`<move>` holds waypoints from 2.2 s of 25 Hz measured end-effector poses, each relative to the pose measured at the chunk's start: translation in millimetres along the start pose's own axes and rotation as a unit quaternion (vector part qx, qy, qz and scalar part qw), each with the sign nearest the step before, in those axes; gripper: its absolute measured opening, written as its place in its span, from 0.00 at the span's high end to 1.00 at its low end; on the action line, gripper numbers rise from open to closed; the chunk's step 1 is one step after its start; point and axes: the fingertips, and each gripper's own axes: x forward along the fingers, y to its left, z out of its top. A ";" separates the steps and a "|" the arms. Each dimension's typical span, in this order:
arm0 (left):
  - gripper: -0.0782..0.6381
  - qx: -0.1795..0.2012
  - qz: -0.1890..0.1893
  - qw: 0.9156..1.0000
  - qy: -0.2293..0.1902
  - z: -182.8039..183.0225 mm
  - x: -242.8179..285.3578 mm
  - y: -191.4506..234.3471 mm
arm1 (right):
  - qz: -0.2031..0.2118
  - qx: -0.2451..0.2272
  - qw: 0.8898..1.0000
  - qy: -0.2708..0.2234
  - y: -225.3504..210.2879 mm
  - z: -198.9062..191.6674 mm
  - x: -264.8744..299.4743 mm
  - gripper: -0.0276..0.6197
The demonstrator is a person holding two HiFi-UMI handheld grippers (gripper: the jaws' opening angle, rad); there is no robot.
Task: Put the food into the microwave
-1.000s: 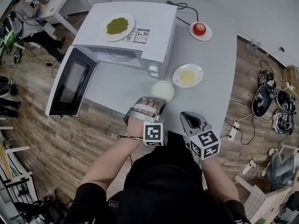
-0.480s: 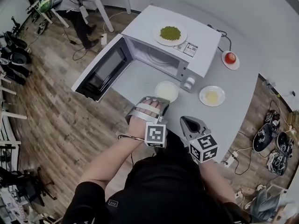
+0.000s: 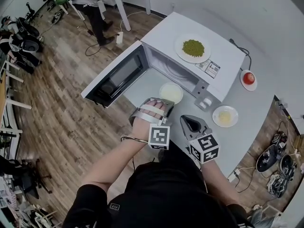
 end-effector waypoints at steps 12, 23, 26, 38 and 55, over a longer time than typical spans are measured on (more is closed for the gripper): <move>0.80 0.006 -0.002 1.000 -0.015 -27.8 89.8 30.5 | 0.001 0.017 1.000 0.026 -41.5 -10.8 54.7 0.94; 0.80 0.017 -0.014 0.999 -0.024 -44.4 154.5 44.3 | 0.001 0.053 0.998 0.039 -59.4 -28.3 82.0 0.94; 0.80 0.018 -0.012 0.999 -0.030 -44.1 169.8 53.7 | 0.003 0.061 0.997 0.043 -62.9 -32.9 88.8 0.94; 0.78 0.009 -0.019 0.999 -0.026 -42.1 204.6 80.6 | -0.009 0.089 0.995 0.039 -78.3 -31.6 95.9 0.94; 0.63 -0.247 -0.023 0.966 -0.075 -20.8 32.0 43.0 | -0.013 0.024 1.000 0.006 -0.6 -1.8 -1.4 0.94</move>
